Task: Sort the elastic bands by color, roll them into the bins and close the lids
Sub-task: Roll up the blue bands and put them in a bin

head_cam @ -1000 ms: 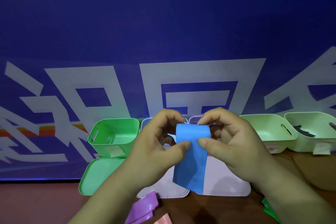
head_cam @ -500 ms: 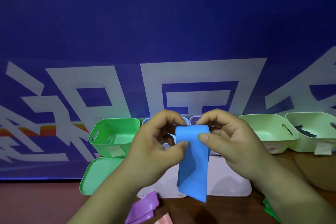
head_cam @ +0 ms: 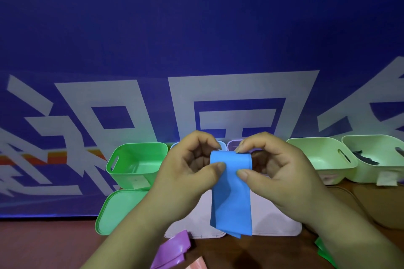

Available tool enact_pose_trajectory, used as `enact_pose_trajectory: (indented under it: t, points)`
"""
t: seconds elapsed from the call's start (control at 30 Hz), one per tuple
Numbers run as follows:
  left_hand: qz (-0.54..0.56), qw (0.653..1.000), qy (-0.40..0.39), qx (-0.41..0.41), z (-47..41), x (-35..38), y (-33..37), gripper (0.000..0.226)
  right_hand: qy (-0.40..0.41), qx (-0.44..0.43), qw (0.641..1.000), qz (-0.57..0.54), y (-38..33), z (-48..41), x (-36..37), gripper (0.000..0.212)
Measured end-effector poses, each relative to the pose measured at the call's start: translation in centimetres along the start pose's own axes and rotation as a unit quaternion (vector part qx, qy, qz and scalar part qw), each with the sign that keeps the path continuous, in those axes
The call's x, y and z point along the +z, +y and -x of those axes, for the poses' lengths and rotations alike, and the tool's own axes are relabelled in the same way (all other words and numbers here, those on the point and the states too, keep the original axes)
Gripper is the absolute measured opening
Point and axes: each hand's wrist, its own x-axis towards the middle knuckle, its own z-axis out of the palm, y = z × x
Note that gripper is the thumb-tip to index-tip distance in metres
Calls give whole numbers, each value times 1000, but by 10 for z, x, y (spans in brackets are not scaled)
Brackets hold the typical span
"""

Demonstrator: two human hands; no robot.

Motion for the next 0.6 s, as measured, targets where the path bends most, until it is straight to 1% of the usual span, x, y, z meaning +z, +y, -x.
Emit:
enact_pose_trajectory:
  t: [0.07,0.13,0.2,0.33,0.47,0.6]
  points:
    - [-1,1000,-8,0,1,-1,0,19,6,9,1000,-8,1,0,0,27]
    - [-25,999,-22,9,1,-4,-1,23,11,23,999,-29,1,-1,0,27]
    - [-47,998,-33,18,2,-5,-2,26,11,38,998,-55,0,-1,0,24]
    - [-59,997,-36,38,3,-6,-2,30,16,55,996,-70,-3,-4,0,19]
    - [-39,998,-35,44,3,-5,-4,30,17,68,993,-97,-6,-5,0,18]
    - [-36,998,-21,52,3,-4,-3,29,12,80,993,-88,-8,-5,-2,21]
